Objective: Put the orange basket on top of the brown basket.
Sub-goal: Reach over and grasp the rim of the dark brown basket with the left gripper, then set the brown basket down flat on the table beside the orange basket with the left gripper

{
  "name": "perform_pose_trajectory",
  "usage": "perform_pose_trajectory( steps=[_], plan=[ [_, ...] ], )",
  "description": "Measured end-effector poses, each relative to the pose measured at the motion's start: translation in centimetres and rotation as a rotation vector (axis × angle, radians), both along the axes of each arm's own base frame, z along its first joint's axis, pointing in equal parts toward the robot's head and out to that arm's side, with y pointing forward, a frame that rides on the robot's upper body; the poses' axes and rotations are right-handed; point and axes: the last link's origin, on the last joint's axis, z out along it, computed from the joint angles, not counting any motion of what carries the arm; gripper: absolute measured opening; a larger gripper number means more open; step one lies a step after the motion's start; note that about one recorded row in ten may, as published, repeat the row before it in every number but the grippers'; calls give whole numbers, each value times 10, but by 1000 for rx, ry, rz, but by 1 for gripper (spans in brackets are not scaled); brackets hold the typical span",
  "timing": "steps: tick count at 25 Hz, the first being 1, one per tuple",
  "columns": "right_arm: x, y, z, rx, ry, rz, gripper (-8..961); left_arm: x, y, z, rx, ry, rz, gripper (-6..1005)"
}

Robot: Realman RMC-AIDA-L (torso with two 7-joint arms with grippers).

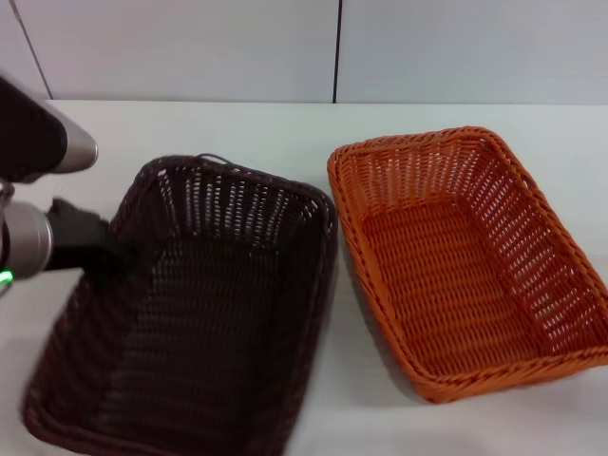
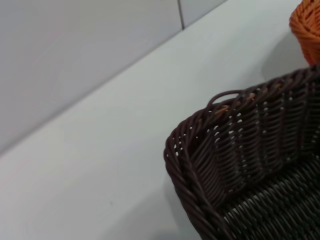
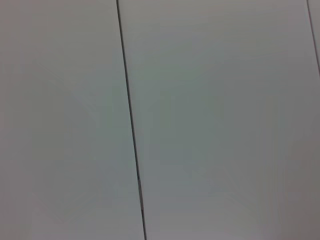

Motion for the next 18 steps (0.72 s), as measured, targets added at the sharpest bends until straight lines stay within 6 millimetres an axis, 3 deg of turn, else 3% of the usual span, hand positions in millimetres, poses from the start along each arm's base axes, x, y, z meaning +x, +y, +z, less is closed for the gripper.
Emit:
perform_pose_trajectory(
  steps=[9, 16, 18],
  plan=[
    [1, -4, -1, 4, 3, -6, 676, 7, 21, 15, -125, 88, -207, 245],
    [-2, -4, -1, 15, 13, 4, 678, 18, 31, 6, -220, 47, -308, 240],
    [-4, -4, -2, 16, 17, 8, 678, 27, 41, -10, -292, 3, -363, 239]
  ],
)
